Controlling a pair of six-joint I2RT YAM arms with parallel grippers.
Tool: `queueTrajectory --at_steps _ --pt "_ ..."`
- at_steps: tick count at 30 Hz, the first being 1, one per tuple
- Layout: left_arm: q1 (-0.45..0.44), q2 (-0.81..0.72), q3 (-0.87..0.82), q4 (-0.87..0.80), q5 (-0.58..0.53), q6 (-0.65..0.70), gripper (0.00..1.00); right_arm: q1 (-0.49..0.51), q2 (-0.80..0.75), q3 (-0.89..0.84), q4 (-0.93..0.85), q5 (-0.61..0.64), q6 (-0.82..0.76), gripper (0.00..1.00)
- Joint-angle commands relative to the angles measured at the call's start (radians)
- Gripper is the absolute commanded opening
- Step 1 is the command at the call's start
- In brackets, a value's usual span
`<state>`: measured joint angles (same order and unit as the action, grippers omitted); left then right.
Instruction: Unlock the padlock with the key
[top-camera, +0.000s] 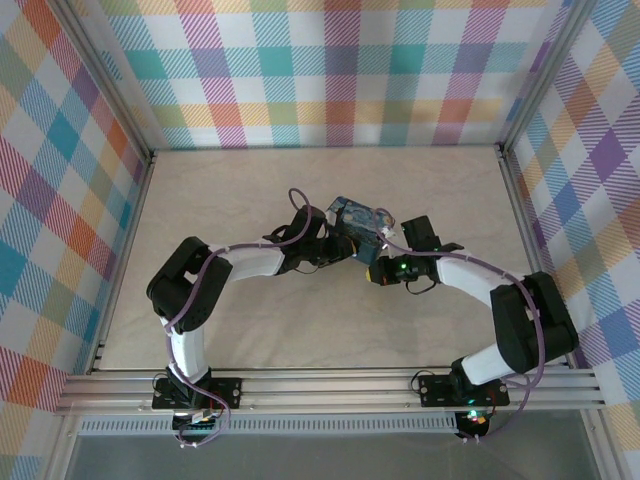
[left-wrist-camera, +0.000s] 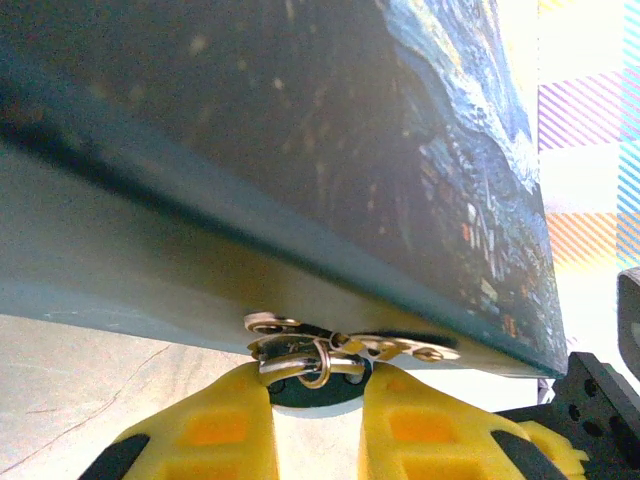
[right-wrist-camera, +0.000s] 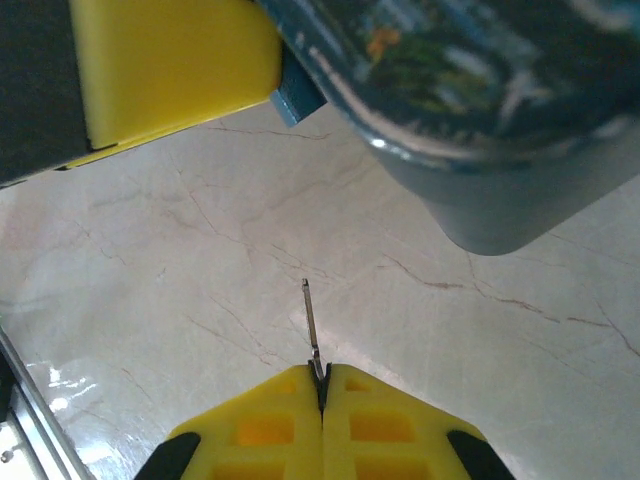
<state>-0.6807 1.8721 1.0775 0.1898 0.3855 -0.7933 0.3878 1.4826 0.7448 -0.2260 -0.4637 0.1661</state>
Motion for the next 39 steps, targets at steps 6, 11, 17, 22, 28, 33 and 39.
queueTrajectory --at_steps 6,11,17,22,28,33,39 --pt "-0.022 -0.059 0.041 -0.018 0.024 -0.011 0.14 0.031 0.022 0.057 0.01 0.039 -0.052 0.0" --pt "-0.023 -0.066 0.038 -0.027 0.023 -0.011 0.14 0.03 0.04 0.089 -0.016 0.09 -0.091 0.0" --pt "-0.023 -0.078 0.022 -0.027 0.015 -0.011 0.14 0.031 0.063 0.129 -0.044 0.143 -0.105 0.0" --pt "-0.023 -0.105 0.004 -0.032 -0.002 -0.005 0.14 0.029 0.096 0.158 -0.058 0.159 -0.105 0.0" --pt "-0.023 -0.12 -0.002 -0.041 -0.007 0.002 0.14 0.029 0.094 0.158 -0.032 0.131 -0.126 0.0" --pt "-0.023 -0.124 0.003 -0.044 -0.015 0.002 0.14 0.031 0.044 0.102 0.008 0.066 -0.135 0.0" --pt "-0.023 -0.112 0.015 -0.05 -0.014 0.002 0.14 0.036 0.031 0.073 0.033 0.018 -0.129 0.0"
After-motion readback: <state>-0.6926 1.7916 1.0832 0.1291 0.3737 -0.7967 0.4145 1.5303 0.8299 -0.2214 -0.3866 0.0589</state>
